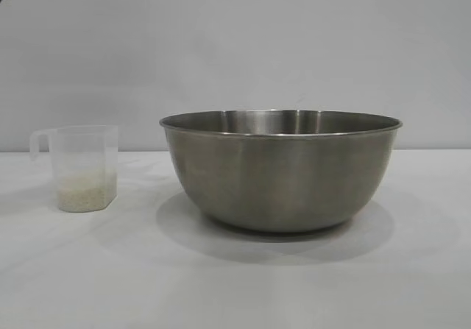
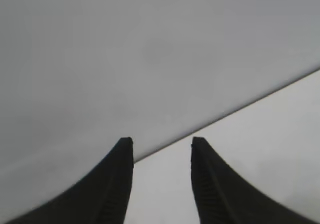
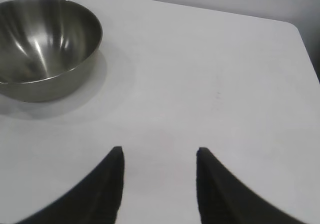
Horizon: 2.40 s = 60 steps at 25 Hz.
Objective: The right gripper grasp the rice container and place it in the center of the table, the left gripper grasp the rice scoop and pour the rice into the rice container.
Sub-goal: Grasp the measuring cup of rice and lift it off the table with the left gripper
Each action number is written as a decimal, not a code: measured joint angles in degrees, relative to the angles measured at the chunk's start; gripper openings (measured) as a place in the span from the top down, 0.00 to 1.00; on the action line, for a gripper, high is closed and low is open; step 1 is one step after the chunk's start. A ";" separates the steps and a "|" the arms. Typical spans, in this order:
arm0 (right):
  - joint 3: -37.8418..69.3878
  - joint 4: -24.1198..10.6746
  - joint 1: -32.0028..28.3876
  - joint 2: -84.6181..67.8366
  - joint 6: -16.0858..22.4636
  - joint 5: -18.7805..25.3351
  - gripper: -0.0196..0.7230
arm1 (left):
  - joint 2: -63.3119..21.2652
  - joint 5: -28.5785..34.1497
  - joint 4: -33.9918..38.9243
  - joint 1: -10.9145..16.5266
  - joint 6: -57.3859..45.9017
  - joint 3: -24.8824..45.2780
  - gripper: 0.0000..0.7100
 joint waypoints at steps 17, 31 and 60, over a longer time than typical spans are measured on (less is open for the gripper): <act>0.00 1.53 0.00 0.00 0.00 0.00 0.54 | -9.81 -17.93 4.14 -0.23 -30.80 30.30 0.68; 0.00 1.66 2.49 0.00 0.00 0.00 0.54 | -10.49 -23.98 11.47 2.59 -35.81 42.35 0.68; 0.00 1.68 2.69 0.00 0.00 0.00 0.54 | 17.71 -49.27 12.62 2.59 -33.29 42.24 0.68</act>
